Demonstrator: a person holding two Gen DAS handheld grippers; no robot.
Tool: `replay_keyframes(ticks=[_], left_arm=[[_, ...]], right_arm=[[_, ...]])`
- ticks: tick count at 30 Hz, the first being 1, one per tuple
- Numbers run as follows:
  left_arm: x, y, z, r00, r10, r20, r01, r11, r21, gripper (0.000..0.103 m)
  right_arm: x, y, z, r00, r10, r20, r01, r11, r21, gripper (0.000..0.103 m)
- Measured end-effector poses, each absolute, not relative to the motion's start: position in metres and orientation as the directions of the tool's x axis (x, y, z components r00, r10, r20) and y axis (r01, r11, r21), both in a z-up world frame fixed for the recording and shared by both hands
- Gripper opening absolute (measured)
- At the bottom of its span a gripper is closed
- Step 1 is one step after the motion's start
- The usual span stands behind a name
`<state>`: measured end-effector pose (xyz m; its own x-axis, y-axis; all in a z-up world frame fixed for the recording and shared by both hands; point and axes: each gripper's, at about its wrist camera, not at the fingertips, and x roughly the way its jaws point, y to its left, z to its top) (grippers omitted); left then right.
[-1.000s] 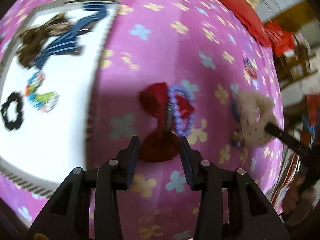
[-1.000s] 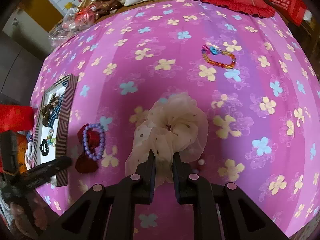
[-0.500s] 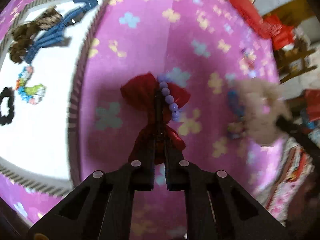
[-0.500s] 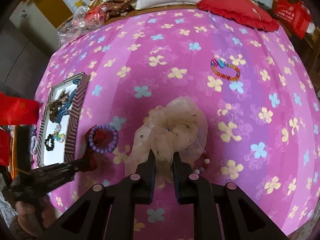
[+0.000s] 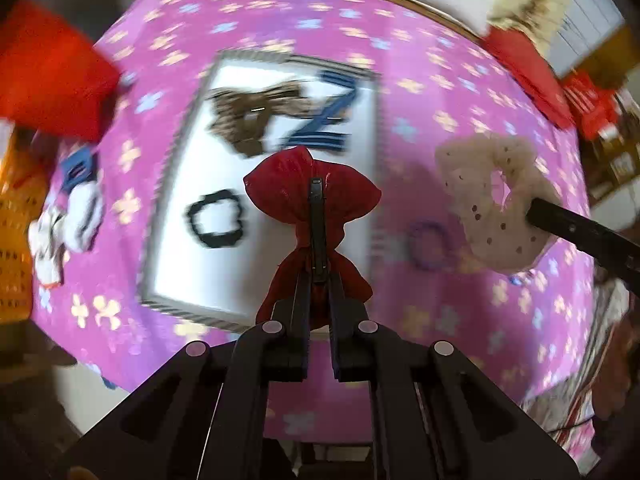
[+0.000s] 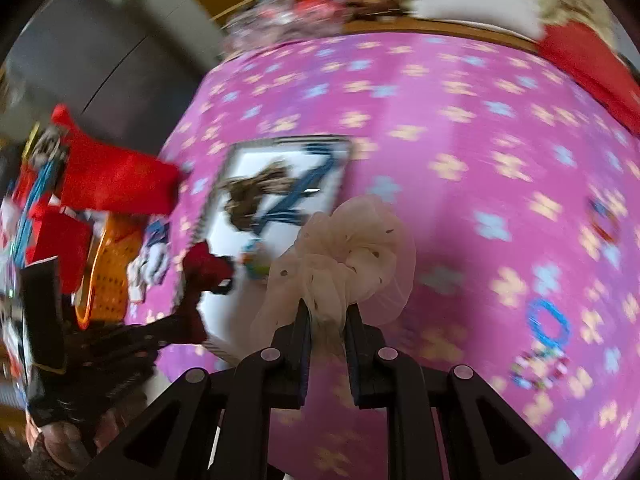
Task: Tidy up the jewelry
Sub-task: 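Carry the bow and scrunchie over the tray and open both tools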
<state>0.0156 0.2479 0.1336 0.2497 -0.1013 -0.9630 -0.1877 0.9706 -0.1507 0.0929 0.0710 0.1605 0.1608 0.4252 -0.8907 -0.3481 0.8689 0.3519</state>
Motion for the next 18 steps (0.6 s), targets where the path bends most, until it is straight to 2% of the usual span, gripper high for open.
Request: replay_keyframes(ticks=[4, 11, 15, 18], left_arm=[[0.011, 0.276, 0.097, 0.192, -0.117, -0.974, -0.249, 0.955, -0.164, 0.006], [-0.004, 0.287, 0.059, 0.126, -0.184, -0.975, -0.258, 0.943, -0.211, 0.006], [-0.006, 0.292, 0.050, 0.120, -0.177, -0.977, -0.276, 0.939, -0.204, 0.008], [-0.008, 0.301, 0.055, 0.136, -0.186, -0.973, -0.297, 0.929, -0.219, 0.014]], right_arm=[[0.098, 0.127, 0.128, 0.100, 0.414, -0.905, -0.385, 0.855, 0.348, 0.014], [0.104, 0.172, 0.077, 0.028, 0.355, -0.935, -0.401, 0.861, 0.315, 0.014], [0.104, 0.184, 0.054, -0.019, 0.326, -0.945, -0.393, 0.867, 0.307, 0.014], [0.101, 0.182, 0.047, -0.030, 0.298, -0.954, -0.396, 0.873, 0.285, 0.017]])
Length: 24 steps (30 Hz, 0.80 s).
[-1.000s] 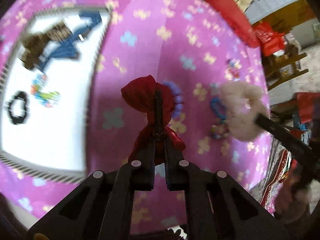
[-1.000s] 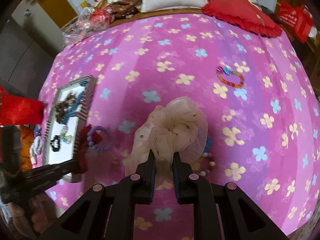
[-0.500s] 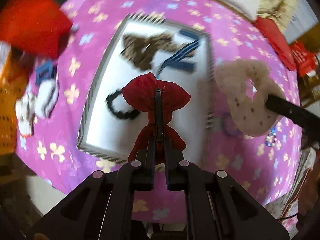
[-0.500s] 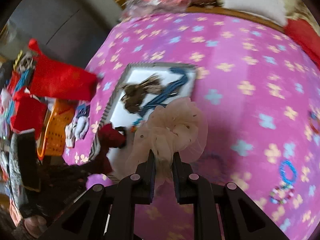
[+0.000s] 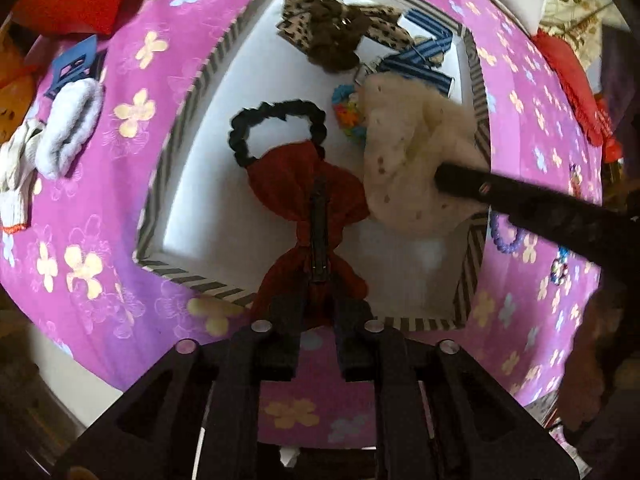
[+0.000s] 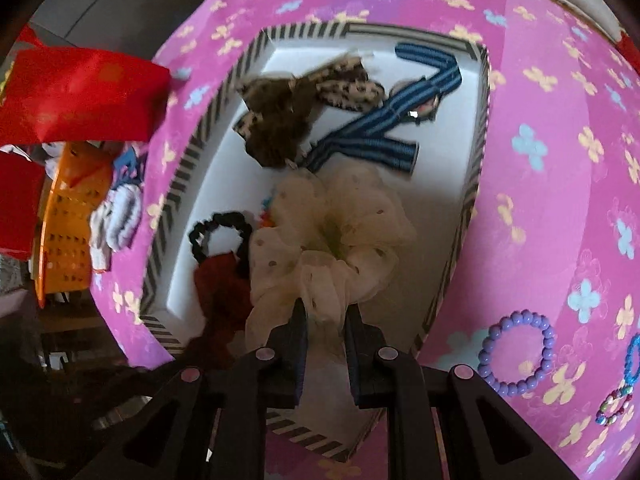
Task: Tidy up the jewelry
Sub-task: 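Carry the bow and scrunchie over the tray and open both tools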
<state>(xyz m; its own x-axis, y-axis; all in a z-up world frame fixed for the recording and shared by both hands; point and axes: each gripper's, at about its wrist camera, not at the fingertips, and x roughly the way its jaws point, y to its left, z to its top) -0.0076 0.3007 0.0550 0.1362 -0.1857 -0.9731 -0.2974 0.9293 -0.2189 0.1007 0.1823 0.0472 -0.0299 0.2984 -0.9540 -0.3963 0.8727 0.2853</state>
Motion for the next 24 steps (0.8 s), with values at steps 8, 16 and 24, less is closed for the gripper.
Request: replay_keyframes(ticks=[8, 16, 24], left_arm=[[-0.024, 0.310, 0.096, 0.207, -0.176, -0.962, -0.333, 0.912, -0.239, 0.027], [-0.022, 0.284, 0.131, 0.248, -0.101, -0.963, -0.348, 0.919, -0.186, 0.031], [0.009, 0.205, 0.137, 0.256, -0.141, -0.956, -0.229, 0.952, -0.202, 0.031]], right_arm=[[0.088, 0.166, 0.062, -0.020, 0.314, -0.949, -0.409, 0.864, 0.295, 0.041], [0.060, 0.117, 0.097, 0.017, 0.361, -0.932, -0.403, 0.856, 0.324, 0.045], [0.054, 0.005, 0.103, 0.075, 0.308, -0.948, -0.263, 0.923, 0.279, 0.045]])
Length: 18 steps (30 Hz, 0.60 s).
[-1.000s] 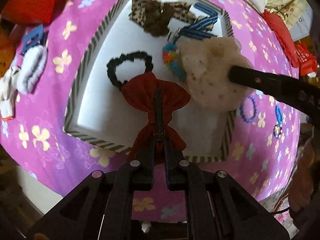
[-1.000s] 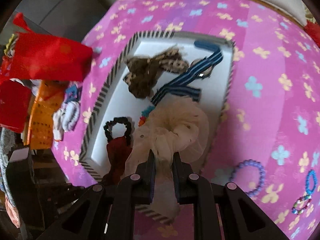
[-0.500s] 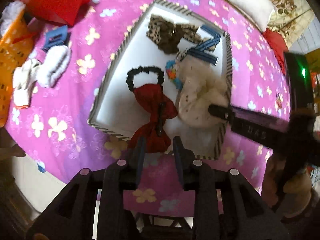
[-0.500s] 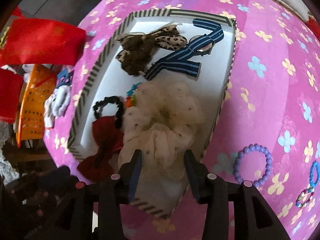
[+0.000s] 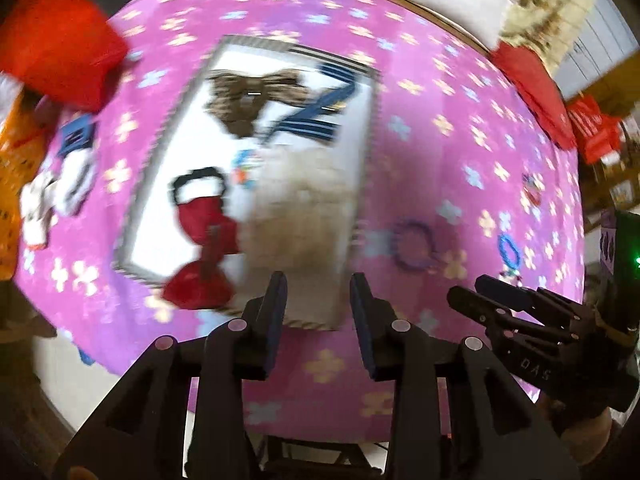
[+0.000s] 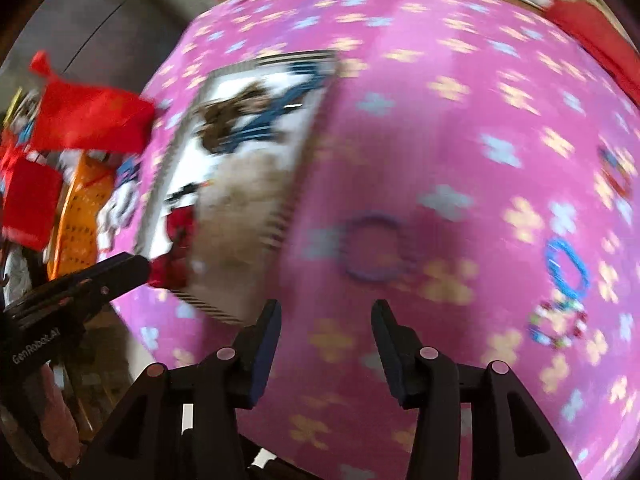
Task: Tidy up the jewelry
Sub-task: 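Carry the bow and scrunchie over the tray and open both tools, then grasp the blue bead bracelet with left tool while right grasps orange bead bracelet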
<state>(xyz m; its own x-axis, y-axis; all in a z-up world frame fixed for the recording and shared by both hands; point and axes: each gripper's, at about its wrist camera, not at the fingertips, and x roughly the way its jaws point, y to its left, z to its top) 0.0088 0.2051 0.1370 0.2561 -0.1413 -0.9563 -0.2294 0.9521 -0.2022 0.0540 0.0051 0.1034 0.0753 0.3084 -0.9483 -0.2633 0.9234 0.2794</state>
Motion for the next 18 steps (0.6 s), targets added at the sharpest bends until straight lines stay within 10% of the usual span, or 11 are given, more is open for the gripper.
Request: replay_keyframes(ticks=[18], left_arm=[[0.067, 0.014, 0.079, 0.109, -0.281, -0.953, 0.051, 0.959, -0.277, 0.032]], right_arm=[[0.147, -0.259, 0.063, 0.179, 0.124, -0.976, 0.201, 0.966, 0.160, 0.045]])
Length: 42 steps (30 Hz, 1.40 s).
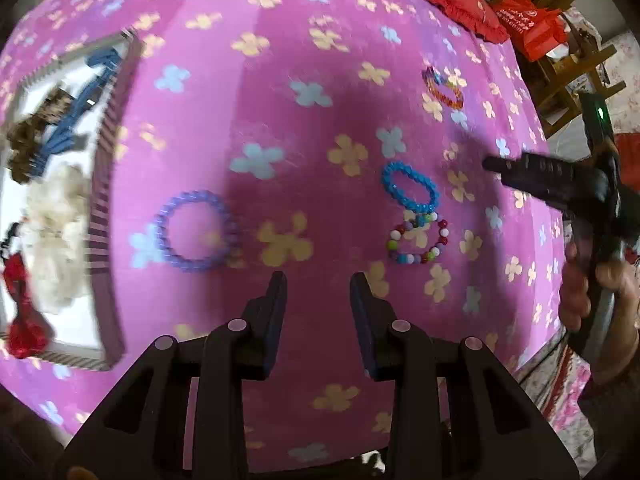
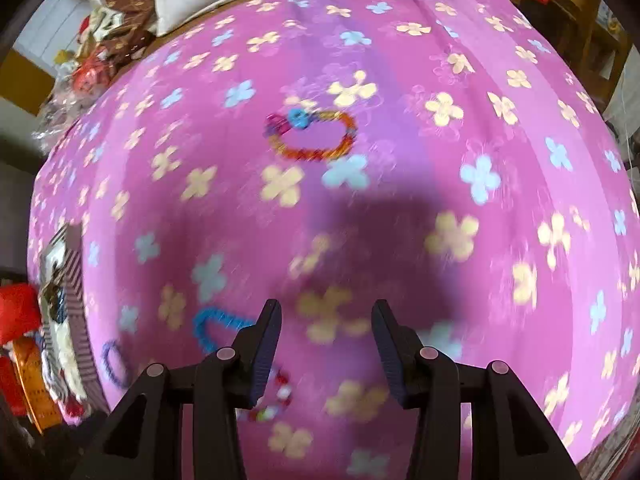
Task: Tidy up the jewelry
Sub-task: 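Grasp the blue bead bracelet with left tool while right grasps orange bead bracelet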
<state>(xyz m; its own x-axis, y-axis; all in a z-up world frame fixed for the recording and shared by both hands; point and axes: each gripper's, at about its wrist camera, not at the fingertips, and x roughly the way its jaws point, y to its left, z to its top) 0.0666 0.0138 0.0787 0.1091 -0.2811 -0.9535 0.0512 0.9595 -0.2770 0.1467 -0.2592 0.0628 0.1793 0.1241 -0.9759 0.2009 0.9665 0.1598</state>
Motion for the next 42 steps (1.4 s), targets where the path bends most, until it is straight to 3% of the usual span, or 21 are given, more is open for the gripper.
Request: replay_keyframes(ticks=[12, 22, 24, 27, 28, 34, 42], left_arm=[[0.133, -0.069, 0.031, 0.131, -0.278, -0.952, 0.257, 0.936, -0.238, 0.032], [0.153, -0.081, 0.013, 0.090, -0.349, -0.933, 0.266, 0.911, -0.315, 0.032], [0.155, -0.086, 0.012, 0.093, -0.352, -0.932, 0.254, 0.913, -0.319, 0.032], [0.152, -0.092, 0.012, 0.108, -0.332, -0.937, 0.246, 0.922, -0.298, 0.031], [0.150, -0.095, 0.010, 0.101, -0.322, -0.941, 0.244, 0.925, -0.290, 0.007], [0.147, -0.086, 0.014, 0.069, -0.396, -0.916, 0.147, 0.912, -0.383, 0.007], [0.136, -0.030, 0.073, 0.182, -0.467, -0.866, 0.046, 0.883, -0.466, 0.007]], right_arm=[[0.230, -0.283, 0.041, 0.209, 0.092, -0.974, 0.168, 0.977, 0.128, 0.045], [0.250, -0.280, 0.025, 0.245, 0.084, -0.966, 0.214, 0.967, 0.139, 0.044], [0.248, -0.276, 0.025, 0.256, 0.081, -0.963, 0.218, 0.966, 0.139, 0.039], [0.247, -0.267, 0.024, 0.253, 0.130, -0.959, 0.194, 0.964, 0.182, 0.014], [0.247, -0.266, 0.025, 0.245, 0.147, -0.958, 0.190, 0.962, 0.196, 0.008], [0.236, -0.262, 0.037, 0.247, 0.238, -0.939, 0.191, 0.938, 0.288, 0.008], [0.215, -0.237, 0.093, 0.313, 0.264, -0.912, 0.119, 0.942, 0.313, 0.008]])
